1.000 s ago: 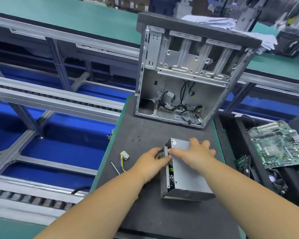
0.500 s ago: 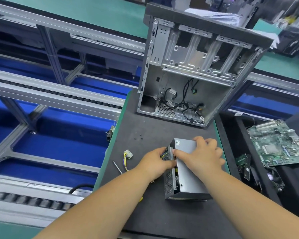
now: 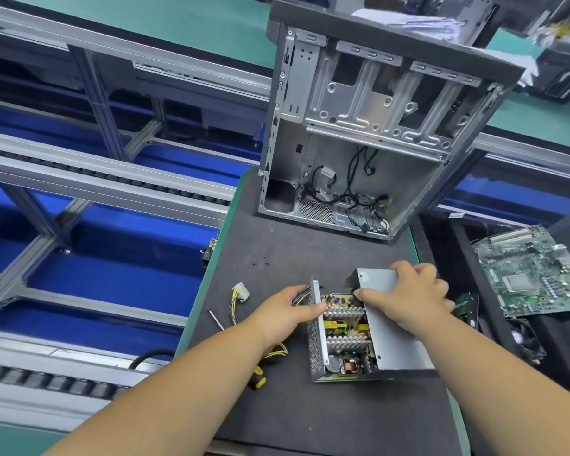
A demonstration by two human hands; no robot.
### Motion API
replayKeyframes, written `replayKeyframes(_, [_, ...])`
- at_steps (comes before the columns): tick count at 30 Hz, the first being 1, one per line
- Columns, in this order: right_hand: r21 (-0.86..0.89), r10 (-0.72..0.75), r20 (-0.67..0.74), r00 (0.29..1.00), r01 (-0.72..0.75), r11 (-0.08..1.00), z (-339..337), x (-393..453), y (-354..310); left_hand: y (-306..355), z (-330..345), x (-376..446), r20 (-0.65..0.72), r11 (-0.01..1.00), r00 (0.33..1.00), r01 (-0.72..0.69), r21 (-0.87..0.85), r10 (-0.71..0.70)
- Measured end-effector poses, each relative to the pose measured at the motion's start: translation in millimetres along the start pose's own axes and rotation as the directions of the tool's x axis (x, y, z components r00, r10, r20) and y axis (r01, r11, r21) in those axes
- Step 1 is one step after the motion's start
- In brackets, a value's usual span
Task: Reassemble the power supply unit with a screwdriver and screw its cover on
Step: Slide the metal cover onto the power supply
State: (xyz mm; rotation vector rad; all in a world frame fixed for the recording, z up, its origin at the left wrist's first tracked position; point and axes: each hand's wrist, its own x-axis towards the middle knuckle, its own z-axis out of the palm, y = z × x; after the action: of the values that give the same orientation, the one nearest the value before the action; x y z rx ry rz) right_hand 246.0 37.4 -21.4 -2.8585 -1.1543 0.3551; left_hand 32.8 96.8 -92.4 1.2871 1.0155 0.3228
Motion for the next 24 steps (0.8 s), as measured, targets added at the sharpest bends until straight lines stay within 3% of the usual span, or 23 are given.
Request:
replayKeyframes(6, [0.043,0.036,0.006,0.999,-0.036,0.998,-14,12,14,1,-2,2,-0.012,1.000,1.000,-0.002,0.026,0.002])
replayKeyframes(16, [0.292,0.045,0.068,0.997,-0.063,0.954,-49,19,39,1,2,1,-0.035,0.999,0.999,0.011,0.045,-0.009])
replayKeyframes(24, [0.284,-0.053,-0.001,0.999,0.051,0.957,-84,9,21,7,10,0,-0.058,0.999,0.998,0.032,0.014,-0.031])
